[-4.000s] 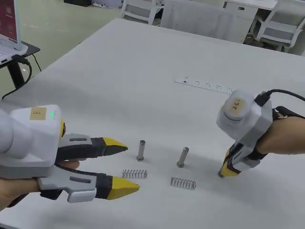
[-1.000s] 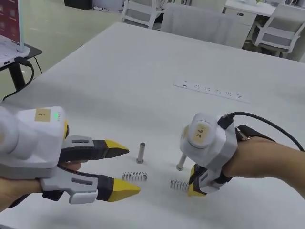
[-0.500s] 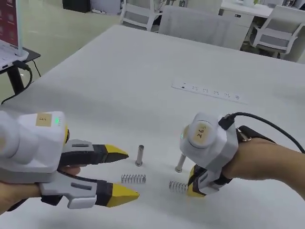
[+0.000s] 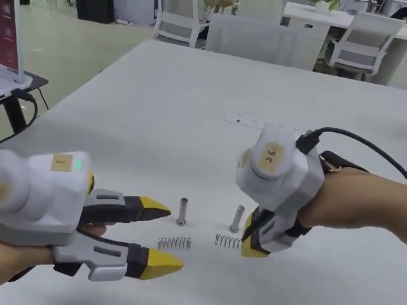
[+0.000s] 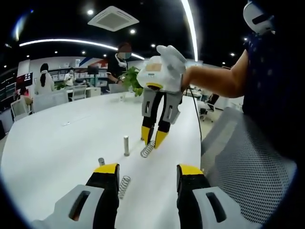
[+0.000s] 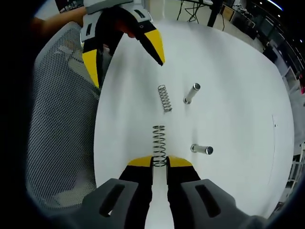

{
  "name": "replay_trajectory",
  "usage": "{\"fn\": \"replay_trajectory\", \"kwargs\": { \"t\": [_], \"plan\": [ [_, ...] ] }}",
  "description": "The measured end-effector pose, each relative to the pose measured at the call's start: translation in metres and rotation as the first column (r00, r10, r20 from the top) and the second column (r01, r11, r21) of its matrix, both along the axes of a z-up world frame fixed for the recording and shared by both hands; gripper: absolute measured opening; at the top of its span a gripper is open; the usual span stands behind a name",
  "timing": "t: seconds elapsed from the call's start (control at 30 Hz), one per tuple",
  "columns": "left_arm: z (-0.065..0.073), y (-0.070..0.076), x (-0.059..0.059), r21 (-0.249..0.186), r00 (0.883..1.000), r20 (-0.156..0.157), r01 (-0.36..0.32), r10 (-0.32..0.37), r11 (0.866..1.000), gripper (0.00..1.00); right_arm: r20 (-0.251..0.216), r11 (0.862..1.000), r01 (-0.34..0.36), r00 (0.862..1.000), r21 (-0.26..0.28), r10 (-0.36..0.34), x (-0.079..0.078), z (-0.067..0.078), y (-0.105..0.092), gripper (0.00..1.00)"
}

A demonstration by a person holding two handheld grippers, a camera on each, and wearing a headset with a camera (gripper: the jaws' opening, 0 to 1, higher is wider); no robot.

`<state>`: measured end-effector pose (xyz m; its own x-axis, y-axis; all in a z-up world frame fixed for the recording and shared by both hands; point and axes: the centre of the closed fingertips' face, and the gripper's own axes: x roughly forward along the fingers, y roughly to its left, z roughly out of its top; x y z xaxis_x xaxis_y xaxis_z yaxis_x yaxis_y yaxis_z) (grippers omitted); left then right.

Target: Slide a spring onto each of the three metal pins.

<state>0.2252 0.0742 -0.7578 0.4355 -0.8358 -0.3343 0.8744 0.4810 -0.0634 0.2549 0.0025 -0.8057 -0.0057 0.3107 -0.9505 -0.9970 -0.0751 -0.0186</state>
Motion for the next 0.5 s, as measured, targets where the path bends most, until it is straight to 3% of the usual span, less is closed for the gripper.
{"fn": "replay_trajectory", "kwargs": {
  "t": [0.3,0.5],
  "plan": [
    [0.002,-0.005,0.001,0.018,0.999,0.01,0.043,-0.043,0.999,0.4,0.022,0.998,-0.05,0.999,0.033,0.05,-0.009,0.024,0.017,0.08],
    [0.006,-0.009,0.002,0.015,0.997,0.026,0.068,-0.069,0.998,0.36,0.029,0.996,-0.076,0.997,0.036,0.075,-0.014,0.031,0.025,0.08]
  ]
}}
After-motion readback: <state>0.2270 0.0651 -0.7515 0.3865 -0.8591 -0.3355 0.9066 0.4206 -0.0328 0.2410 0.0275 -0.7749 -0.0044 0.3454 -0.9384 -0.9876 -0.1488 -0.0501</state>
